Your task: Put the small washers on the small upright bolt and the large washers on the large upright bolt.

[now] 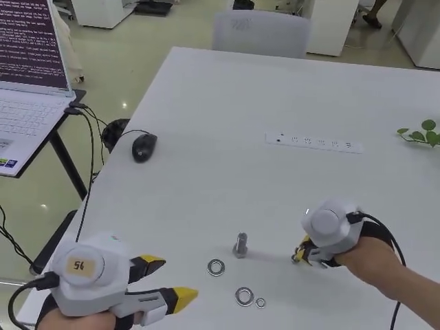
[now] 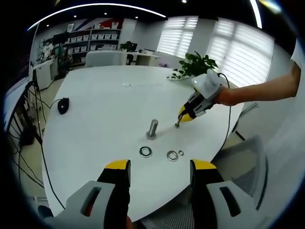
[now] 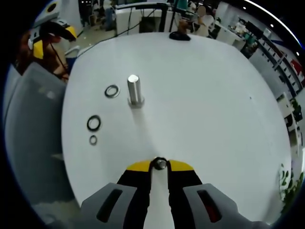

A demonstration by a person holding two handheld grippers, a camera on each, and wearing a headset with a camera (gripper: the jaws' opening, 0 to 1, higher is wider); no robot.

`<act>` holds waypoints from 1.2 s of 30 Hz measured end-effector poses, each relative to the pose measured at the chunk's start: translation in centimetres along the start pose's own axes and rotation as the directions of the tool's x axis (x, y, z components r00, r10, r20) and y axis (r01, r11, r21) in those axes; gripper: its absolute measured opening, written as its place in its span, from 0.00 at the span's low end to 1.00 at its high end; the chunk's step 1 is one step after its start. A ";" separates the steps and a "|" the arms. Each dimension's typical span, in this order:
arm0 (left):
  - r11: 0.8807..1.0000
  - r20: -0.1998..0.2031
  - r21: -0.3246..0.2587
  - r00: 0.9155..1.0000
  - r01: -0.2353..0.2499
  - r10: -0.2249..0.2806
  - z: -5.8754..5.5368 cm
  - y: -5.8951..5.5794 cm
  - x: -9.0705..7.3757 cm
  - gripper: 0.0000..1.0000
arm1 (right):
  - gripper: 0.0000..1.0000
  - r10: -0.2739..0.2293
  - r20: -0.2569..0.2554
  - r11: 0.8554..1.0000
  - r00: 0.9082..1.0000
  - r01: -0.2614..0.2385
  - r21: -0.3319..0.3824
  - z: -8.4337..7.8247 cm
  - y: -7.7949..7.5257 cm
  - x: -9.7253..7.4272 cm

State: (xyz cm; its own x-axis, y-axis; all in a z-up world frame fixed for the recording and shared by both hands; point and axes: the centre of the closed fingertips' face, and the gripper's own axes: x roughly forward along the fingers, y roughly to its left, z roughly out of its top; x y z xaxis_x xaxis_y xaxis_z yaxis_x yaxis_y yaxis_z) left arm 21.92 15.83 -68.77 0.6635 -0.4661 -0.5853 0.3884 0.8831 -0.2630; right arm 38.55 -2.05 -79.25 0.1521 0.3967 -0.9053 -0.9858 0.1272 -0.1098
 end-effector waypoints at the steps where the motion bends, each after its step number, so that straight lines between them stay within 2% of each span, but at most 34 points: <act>1: 1.000 -0.001 0.000 1.000 0.000 0.000 0.0 0.0 0.0 0.49 | 0.14 0.002 -0.002 1.000 1.000 -0.002 0.001 -0.1 0.0 0.2; 8: 1.000 -0.003 -0.008 1.000 -0.008 0.008 -0.2 0.3 -0.2 0.49 | 0.14 0.027 -0.024 0.999 0.999 -0.027 0.030 -1.0 0.2 1.6; 15: 1.000 -0.005 -0.009 1.000 -0.009 0.009 -0.2 0.4 0.0 0.49 | 0.17 0.038 -0.024 0.997 0.999 -0.036 0.071 -1.4 0.1 1.8; 20: 1.000 -0.008 -0.008 1.000 -0.003 0.003 -0.1 0.3 0.2 0.49 | 0.22 0.030 0.018 0.996 0.999 -0.031 0.083 -1.1 0.1 0.9; 25: 1.000 -0.003 -0.002 1.000 0.002 -0.002 0.3 0.2 0.4 0.49 | 0.25 -0.012 0.051 0.992 0.999 0.005 0.125 -1.3 -0.2 -0.8; 29: 1.000 -0.001 0.003 1.000 0.003 -0.003 0.4 0.2 0.4 0.49 | 0.26 -0.041 0.072 0.987 0.997 0.029 0.161 -2.0 -0.1 -1.9; 32: 1.000 -0.002 0.003 1.000 0.002 -0.002 0.3 0.2 0.3 0.49 | 0.26 -0.049 0.087 0.981 0.995 0.032 0.191 -2.9 0.7 -2.7; 36: 1.000 -0.005 0.005 1.000 0.005 -0.005 0.1 -0.1 0.3 0.49 | 0.27 -0.044 0.065 0.979 0.997 0.031 0.202 -4.8 2.2 -3.0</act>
State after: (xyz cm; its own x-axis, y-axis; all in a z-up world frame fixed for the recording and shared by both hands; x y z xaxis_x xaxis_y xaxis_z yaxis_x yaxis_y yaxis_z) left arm 22.16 15.62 -68.82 0.6581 -0.4699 -0.5882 0.3948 0.8807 -0.2618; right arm 35.58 -7.31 -78.73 0.2001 0.4488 -0.8710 -0.9460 0.3199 -0.0525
